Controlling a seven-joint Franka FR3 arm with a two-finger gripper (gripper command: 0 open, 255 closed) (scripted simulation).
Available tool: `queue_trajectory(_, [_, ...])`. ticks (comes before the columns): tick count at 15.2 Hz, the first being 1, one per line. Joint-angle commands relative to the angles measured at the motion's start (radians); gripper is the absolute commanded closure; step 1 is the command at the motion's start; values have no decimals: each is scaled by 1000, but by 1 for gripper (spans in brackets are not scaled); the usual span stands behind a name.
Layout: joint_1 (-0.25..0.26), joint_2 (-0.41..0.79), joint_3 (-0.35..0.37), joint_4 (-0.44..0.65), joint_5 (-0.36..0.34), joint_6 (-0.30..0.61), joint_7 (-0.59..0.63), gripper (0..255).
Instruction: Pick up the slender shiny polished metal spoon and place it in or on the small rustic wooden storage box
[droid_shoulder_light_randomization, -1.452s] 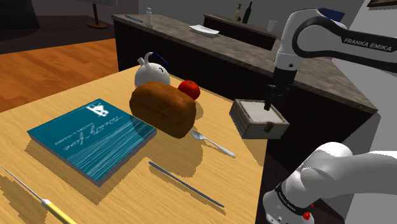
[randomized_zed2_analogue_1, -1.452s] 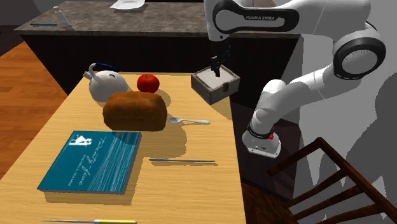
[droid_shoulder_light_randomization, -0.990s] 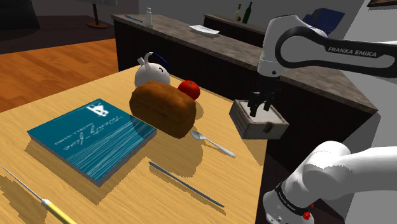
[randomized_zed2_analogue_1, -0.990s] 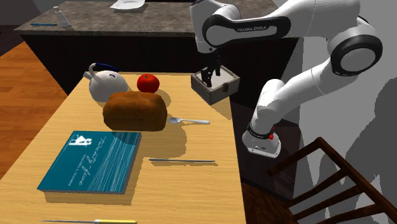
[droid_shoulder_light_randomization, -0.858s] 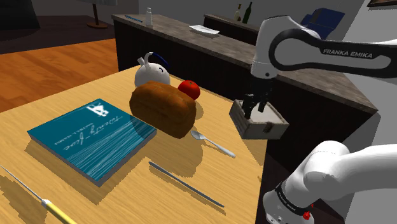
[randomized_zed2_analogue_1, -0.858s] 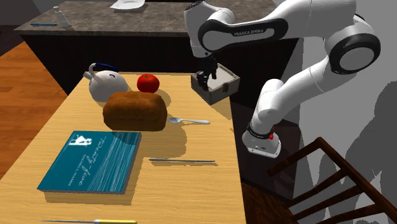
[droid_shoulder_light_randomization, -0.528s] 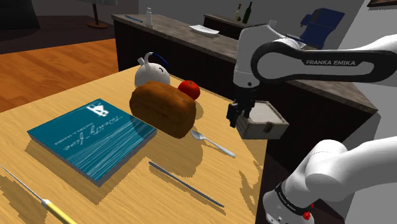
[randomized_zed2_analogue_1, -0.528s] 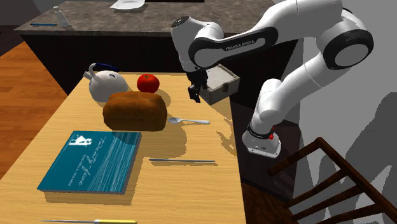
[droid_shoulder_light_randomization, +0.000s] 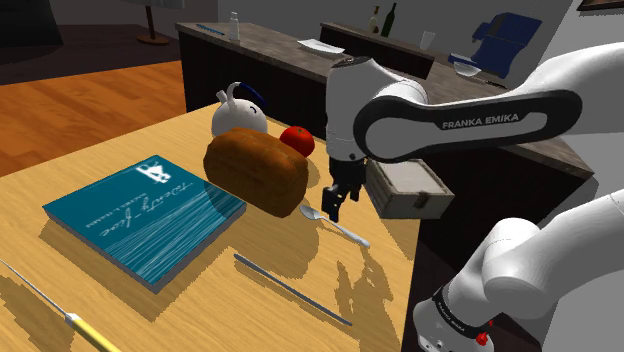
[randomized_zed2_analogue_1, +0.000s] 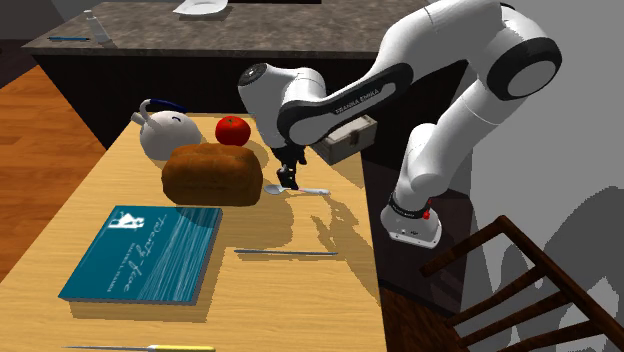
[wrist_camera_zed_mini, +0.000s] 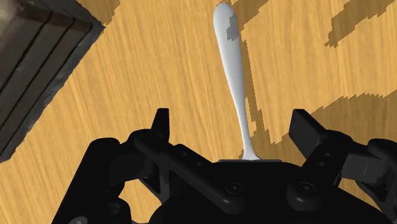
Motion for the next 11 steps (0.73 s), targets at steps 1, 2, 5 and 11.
queue_trajectory(1, [11, 24, 19, -5, 1, 27, 14, 0])
queue_trajectory(2, [11, 24, 20, -18, 1, 41, 14, 0])
queue_trajectory(5, [12, 27, 22, -56, 2, 82, 14, 0])
queue_trajectory(11, [12, 31, 23, -88, 2, 118, 15, 0])
